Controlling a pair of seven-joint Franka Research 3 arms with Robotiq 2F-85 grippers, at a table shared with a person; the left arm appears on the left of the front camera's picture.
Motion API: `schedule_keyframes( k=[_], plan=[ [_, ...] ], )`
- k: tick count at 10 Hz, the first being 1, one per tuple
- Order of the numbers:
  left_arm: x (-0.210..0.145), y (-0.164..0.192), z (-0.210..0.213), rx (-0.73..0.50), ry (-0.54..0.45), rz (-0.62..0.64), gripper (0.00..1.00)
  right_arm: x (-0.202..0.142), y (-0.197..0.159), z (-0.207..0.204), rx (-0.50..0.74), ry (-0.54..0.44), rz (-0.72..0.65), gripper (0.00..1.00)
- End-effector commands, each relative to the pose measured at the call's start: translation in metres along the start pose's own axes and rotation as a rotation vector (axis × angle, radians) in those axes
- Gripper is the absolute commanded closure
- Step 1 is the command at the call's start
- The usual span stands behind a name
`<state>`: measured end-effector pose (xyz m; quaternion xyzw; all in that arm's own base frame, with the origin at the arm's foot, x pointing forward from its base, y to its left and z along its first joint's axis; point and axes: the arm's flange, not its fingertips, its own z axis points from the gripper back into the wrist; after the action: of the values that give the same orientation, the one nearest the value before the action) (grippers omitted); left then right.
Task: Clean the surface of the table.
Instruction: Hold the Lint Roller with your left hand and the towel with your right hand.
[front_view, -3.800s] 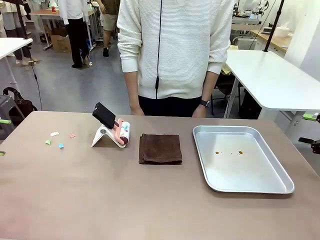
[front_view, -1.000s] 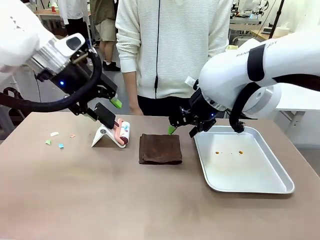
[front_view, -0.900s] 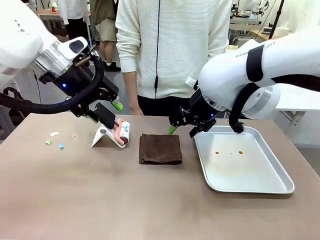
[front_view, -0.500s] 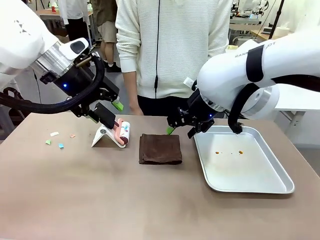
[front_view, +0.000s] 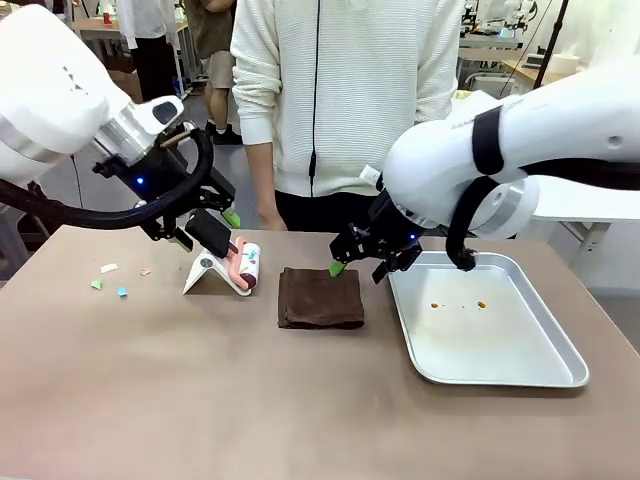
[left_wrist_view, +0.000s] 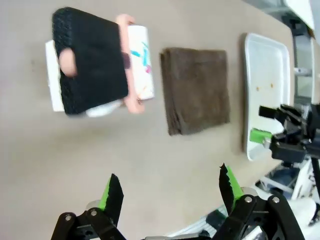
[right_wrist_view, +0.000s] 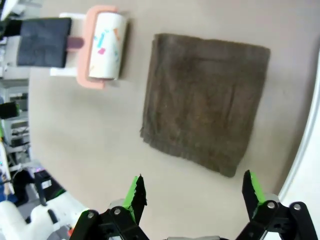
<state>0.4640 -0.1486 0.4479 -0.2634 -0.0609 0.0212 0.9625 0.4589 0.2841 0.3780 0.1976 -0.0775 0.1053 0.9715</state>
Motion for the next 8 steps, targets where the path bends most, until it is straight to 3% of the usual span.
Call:
schedule_keyframes(
  k=[1,5,7,8],
  plan=[
    [0.031,0.000,-0.013,0.028,0.012,0.064,0.00,0.034,0.010,-0.014,-0.060,0.060,-0.041,0.00],
    [0.056,0.042,-0.016,0.073,0.103,0.063,0.00,0.059,0.004,-0.049,-0.074,0.177,-0.095,0.00],
    [0.064,0.052,-0.025,0.031,0.073,0.122,0.00,0.062,0.009,-0.053,-0.068,0.195,-0.073,0.00],
    [0.070,0.053,-0.033,-0.046,0.064,0.137,0.00,0.062,0.009,-0.056,-0.072,0.206,-0.074,0.00]
  ],
)
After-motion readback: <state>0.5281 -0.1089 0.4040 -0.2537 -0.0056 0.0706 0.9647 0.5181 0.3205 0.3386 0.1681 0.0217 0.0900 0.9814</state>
